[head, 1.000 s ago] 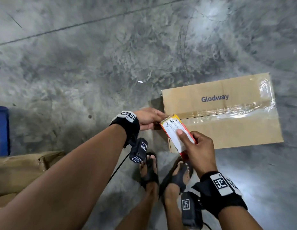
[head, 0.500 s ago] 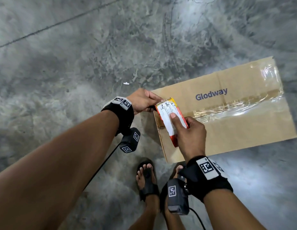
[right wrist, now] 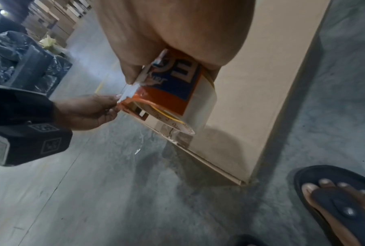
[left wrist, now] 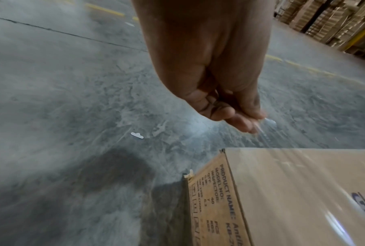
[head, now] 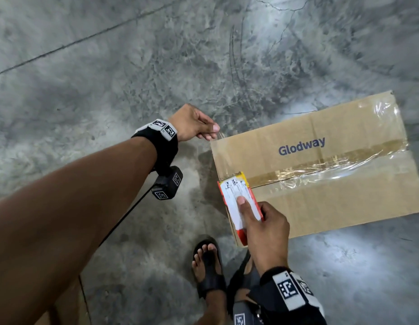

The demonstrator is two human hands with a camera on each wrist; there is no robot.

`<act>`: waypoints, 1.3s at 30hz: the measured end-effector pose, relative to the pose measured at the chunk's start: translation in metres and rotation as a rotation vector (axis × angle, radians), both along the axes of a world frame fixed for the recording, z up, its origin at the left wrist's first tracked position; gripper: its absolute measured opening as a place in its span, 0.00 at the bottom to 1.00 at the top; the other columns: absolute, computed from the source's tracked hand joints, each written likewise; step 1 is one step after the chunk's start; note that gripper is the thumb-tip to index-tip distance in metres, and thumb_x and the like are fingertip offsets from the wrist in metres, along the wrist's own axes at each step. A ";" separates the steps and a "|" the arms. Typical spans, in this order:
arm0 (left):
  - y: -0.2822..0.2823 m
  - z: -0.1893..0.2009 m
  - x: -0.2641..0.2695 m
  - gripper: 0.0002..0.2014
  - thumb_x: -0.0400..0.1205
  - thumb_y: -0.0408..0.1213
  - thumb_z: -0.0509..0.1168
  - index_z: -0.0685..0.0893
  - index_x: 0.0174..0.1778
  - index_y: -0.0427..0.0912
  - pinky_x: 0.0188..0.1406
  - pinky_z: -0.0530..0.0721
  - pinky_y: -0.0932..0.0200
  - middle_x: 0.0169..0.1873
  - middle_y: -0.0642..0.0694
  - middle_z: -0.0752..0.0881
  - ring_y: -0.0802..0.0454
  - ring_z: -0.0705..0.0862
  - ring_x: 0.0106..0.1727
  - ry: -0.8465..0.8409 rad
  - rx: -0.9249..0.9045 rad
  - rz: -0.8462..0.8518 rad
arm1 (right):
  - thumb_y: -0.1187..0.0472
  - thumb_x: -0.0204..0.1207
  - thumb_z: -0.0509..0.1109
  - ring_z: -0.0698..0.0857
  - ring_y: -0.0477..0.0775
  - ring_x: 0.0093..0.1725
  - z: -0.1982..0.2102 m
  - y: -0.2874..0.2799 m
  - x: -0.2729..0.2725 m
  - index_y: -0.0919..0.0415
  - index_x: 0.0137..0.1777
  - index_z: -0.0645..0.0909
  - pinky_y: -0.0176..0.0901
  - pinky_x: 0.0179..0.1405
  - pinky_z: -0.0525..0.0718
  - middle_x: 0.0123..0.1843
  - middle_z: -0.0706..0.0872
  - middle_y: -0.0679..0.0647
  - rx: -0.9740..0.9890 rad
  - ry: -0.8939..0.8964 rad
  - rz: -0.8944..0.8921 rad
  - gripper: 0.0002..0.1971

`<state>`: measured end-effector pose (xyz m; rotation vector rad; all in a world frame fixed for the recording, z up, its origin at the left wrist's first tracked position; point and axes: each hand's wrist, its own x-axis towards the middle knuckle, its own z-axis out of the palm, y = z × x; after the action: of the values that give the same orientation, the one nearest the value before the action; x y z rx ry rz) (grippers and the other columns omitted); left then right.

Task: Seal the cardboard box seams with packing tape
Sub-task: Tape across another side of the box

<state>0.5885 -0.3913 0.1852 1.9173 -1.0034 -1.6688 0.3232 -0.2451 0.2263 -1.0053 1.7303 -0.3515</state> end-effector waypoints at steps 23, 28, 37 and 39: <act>0.007 -0.057 -0.024 0.13 0.73 0.39 0.79 0.92 0.51 0.36 0.40 0.86 0.67 0.39 0.42 0.92 0.57 0.86 0.34 -0.217 0.026 0.104 | 0.36 0.78 0.73 0.88 0.66 0.40 -0.018 -0.027 0.019 0.55 0.28 0.79 0.55 0.42 0.86 0.30 0.89 0.53 0.053 0.095 0.070 0.25; 0.004 -0.056 -0.032 0.47 0.67 0.51 0.82 0.70 0.80 0.41 0.77 0.73 0.50 0.77 0.36 0.72 0.41 0.73 0.77 -0.558 0.126 -0.011 | 0.34 0.77 0.71 0.89 0.66 0.43 -0.020 -0.026 0.021 0.56 0.34 0.83 0.57 0.46 0.87 0.37 0.92 0.56 0.073 0.120 0.080 0.25; 0.021 -0.026 -0.067 0.31 0.88 0.59 0.45 0.83 0.47 0.37 0.53 0.82 0.49 0.43 0.32 0.87 0.35 0.87 0.53 -0.522 0.006 -0.286 | 0.34 0.77 0.71 0.88 0.68 0.42 -0.016 -0.026 0.020 0.57 0.31 0.81 0.60 0.46 0.87 0.35 0.91 0.57 0.067 0.132 0.073 0.27; 0.021 -0.020 -0.064 0.33 0.87 0.62 0.41 0.80 0.70 0.43 0.71 0.74 0.49 0.68 0.34 0.83 0.37 0.79 0.71 -0.470 0.101 -0.346 | 0.33 0.76 0.70 0.88 0.68 0.41 -0.016 -0.025 0.020 0.58 0.31 0.80 0.60 0.44 0.87 0.34 0.91 0.58 0.066 0.131 0.071 0.28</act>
<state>0.5250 -0.3707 0.1651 2.3777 -1.5269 -1.4857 0.3435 -0.2706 0.2104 -1.0590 1.8063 -0.1850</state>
